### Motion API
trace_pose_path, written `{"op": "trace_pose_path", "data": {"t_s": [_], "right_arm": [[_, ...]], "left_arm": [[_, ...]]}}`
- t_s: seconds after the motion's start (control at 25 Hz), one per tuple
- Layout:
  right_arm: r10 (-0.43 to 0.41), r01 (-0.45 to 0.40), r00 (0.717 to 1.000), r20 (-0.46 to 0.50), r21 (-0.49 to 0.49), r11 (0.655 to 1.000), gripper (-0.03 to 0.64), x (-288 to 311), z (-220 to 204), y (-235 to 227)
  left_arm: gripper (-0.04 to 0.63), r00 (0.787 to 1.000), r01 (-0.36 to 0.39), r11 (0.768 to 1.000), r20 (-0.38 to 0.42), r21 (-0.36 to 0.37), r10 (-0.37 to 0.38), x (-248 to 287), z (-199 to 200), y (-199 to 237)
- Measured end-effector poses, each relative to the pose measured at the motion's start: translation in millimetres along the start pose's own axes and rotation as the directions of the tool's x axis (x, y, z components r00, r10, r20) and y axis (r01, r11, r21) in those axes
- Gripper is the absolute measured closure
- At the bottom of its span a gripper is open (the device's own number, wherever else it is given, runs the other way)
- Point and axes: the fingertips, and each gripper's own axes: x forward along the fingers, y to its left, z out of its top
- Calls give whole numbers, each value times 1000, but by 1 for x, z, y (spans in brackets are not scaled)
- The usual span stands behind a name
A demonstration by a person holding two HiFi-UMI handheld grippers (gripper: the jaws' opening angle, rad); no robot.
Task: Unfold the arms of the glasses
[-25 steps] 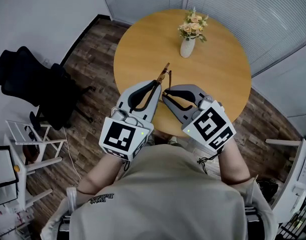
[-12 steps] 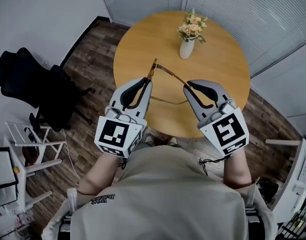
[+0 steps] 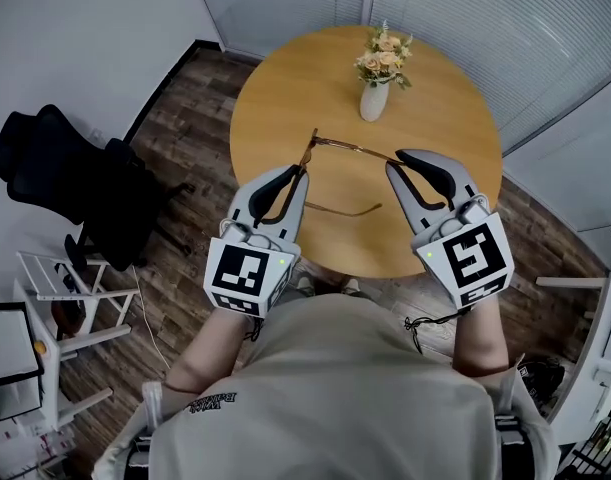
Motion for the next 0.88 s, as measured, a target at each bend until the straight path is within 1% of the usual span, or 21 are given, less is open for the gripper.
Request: {"op": "trace_pose_path", "data": {"t_s": [0.12, 0.24, 0.32, 0.44, 0.6, 0.88], "right_arm": [[40, -41, 999, 35, 30, 999, 565, 1, 8, 8], [45, -49, 995, 84, 45, 998, 565, 0, 20, 7], [20, -27, 993, 116, 56, 998, 565, -2, 30, 1], [-44, 29, 983, 176, 86, 996, 565, -10, 46, -17], [-118, 93, 964, 239, 113, 989, 565, -25, 66, -41], [-195, 156, 923, 331, 143, 977, 566, -47, 97, -65]], "left_arm": [[552, 999, -33, 999, 12, -4, 33, -1, 5, 14], [552, 998, -60, 998, 34, 10, 60, 1, 16, 25], [552, 995, -82, 996, 51, 23, 81, 3, 25, 33], [552, 990, -114, 993, 84, 39, 111, 2, 40, 47], [552, 980, -139, 990, 147, 35, 133, -3, 68, 61], [552, 957, -171, 984, 246, 55, 153, -12, 112, 79]]}}
